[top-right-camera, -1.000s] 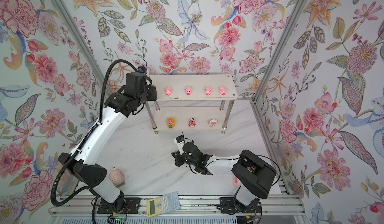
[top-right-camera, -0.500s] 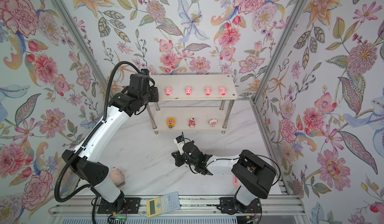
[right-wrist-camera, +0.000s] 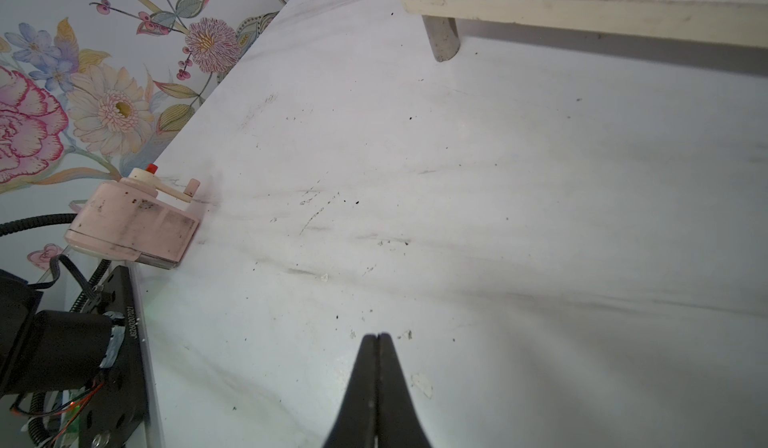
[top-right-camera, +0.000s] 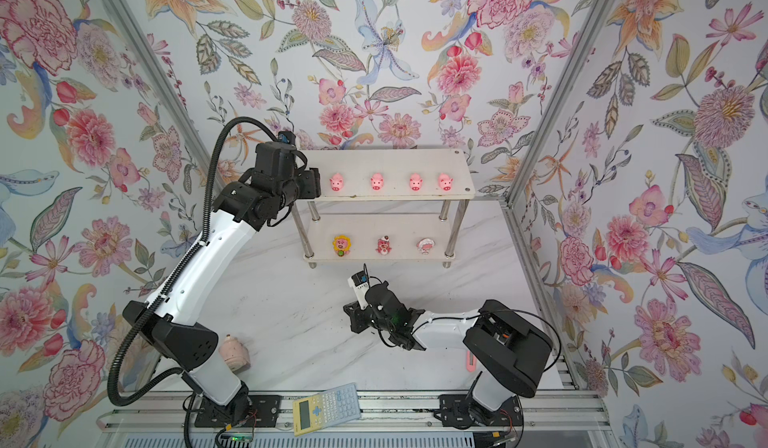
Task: Place and organize the plastic toys onto the shelf
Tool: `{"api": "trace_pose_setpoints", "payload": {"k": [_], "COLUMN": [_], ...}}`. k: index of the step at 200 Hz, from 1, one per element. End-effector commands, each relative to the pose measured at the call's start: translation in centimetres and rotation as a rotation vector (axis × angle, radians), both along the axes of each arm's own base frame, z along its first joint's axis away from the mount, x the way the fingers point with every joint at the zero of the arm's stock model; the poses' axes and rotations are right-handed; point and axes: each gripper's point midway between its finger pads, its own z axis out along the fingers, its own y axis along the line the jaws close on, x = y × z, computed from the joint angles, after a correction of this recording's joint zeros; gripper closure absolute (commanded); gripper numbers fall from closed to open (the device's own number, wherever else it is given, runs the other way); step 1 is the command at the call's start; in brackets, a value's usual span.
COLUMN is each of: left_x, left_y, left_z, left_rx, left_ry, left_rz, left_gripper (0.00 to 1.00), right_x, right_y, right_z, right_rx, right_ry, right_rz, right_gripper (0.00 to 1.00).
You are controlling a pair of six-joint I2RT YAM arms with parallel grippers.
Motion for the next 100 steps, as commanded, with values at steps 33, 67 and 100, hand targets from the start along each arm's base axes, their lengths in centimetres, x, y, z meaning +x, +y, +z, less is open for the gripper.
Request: {"api": "trace_pose_setpoints", "payload": {"k": [33,67,100], "left_x": [-6.5,-11.3,-14.0], "left_y": [3.9,7.8,10.5], "left_z": [6.9,3.8,-1.7], "left_rx": [-0.048,-0.095,-0.077], "left_ry": [-0.222,-0.375,-0.471], "left_rz": [0.009,0.104,0.172], "left_gripper": [0.01,0.01,0.00], "right_x": [2.1,3.2,3.9], "right_y": [-4.6,-11.4,-20.1], "right_z": [6.5,11.6,13.0], "right_rx": [-0.024,-0.069,-0.176], "right_ry": [-0.162,-0.332,-0.456], "right_rz": [-0.108,-0.300,-0.557], "right_gripper": [0.87,0.70,0.38]}}
